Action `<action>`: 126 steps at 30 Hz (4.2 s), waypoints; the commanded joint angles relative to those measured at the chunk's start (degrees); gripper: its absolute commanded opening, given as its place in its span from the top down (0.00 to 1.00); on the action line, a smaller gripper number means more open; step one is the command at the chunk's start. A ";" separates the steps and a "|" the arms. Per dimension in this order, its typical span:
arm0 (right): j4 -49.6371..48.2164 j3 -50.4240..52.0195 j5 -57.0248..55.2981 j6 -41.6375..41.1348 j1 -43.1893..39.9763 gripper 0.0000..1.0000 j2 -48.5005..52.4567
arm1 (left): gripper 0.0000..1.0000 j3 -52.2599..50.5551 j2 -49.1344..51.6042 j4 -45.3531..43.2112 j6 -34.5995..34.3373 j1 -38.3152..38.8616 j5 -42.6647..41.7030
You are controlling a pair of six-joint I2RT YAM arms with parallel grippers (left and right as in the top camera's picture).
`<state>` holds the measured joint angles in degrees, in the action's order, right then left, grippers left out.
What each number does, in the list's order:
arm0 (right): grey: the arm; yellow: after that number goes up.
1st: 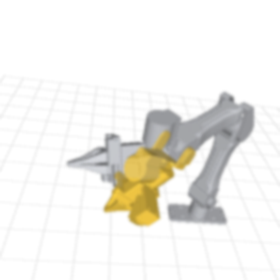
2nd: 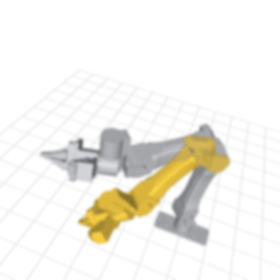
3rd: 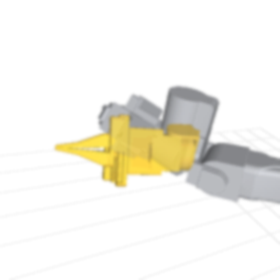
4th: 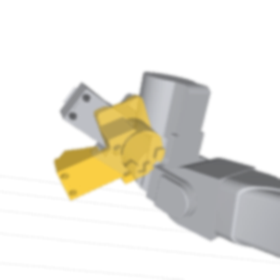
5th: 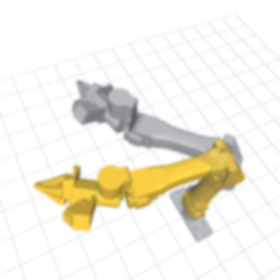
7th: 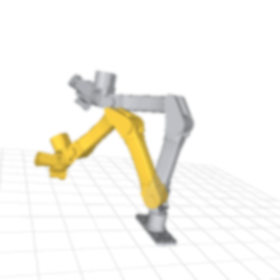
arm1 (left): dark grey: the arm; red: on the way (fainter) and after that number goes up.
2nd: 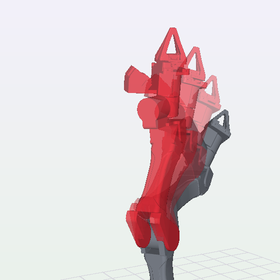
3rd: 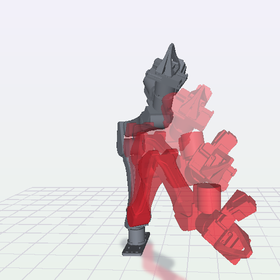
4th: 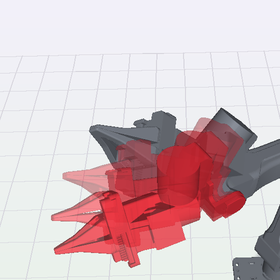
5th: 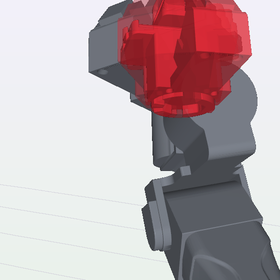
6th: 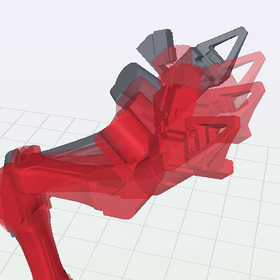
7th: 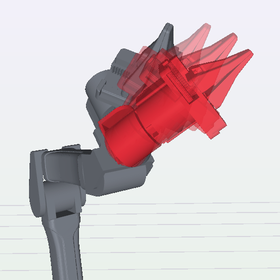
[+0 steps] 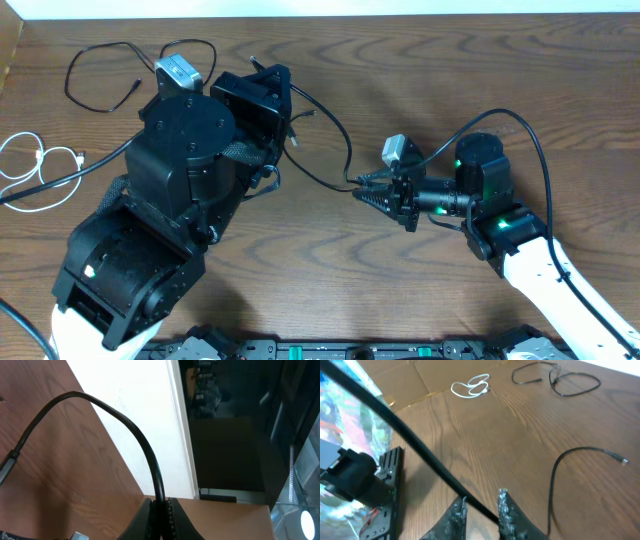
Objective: Untangle cables
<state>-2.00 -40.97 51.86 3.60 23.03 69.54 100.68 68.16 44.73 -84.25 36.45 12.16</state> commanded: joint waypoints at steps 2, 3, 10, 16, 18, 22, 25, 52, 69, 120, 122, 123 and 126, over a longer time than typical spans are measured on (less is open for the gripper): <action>-0.04 -0.55 0.37 -1.55 0.33 0.99 0.22 | 0.92 0.04 0.11 -0.02 -0.52 -0.15 0.55; -0.13 -0.55 0.39 -2.05 0.33 0.99 0.22 | 0.92 0.04 0.11 0.02 -0.55 -0.15 0.55; -3.28 -0.55 3.93 -15.30 0.33 0.99 0.22 | 0.83 0.04 0.33 0.31 -0.50 -0.15 0.59; -14.73 -0.55 10.43 -40.30 0.33 0.99 0.22 | 0.12 0.04 1.25 6.86 1.92 -0.15 14.80; -17.33 -0.55 10.43 -47.23 0.33 0.99 0.22 | 0.09 0.04 1.75 9.25 5.01 -0.15 17.81; -24.68 -0.55 10.25 -59.82 0.33 0.99 0.22 | 0.08 0.04 3.02 13.55 19.06 -0.15 17.40; -29.44 -0.55 9.07 -65.88 0.33 0.99 0.22 | 0.08 0.04 3.98 17.77 24.90 -0.15 13.55; -31.08 -0.55 4.59 -61.94 0.28 0.99 0.22 | 0.43 0.04 15.10 18.62 13.79 -0.15 -23.69; -33.86 -0.55 3.80 -62.93 0.28 0.99 0.22 | 0.76 0.04 15.10 17.75 13.40 -0.15 -23.08; 32.33 -0.55 -47.19 -47.21 -12.17 0.01 0.24 | 0.93 0.07 3.96 -6.43 10.27 -29.81 -40.00; 32.35 -0.55 -48.54 -47.21 -12.17 0.01 0.24 | 0.93 0.07 3.08 -5.62 11.89 -31.10 -40.00; 32.35 -0.52 -48.52 -47.21 -12.17 0.01 0.22 | 0.93 0.07 2.75 -4.55 13.11 -31.80 -39.93; 32.33 -0.55 -48.50 -47.21 -12.17 0.01 0.24 | 0.92 0.07 2.43 1.62 13.20 -33.27 -38.34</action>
<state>30.24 -41.34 7.62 -44.49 10.94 69.91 100.60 70.50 43.09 -73.17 4.58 -26.68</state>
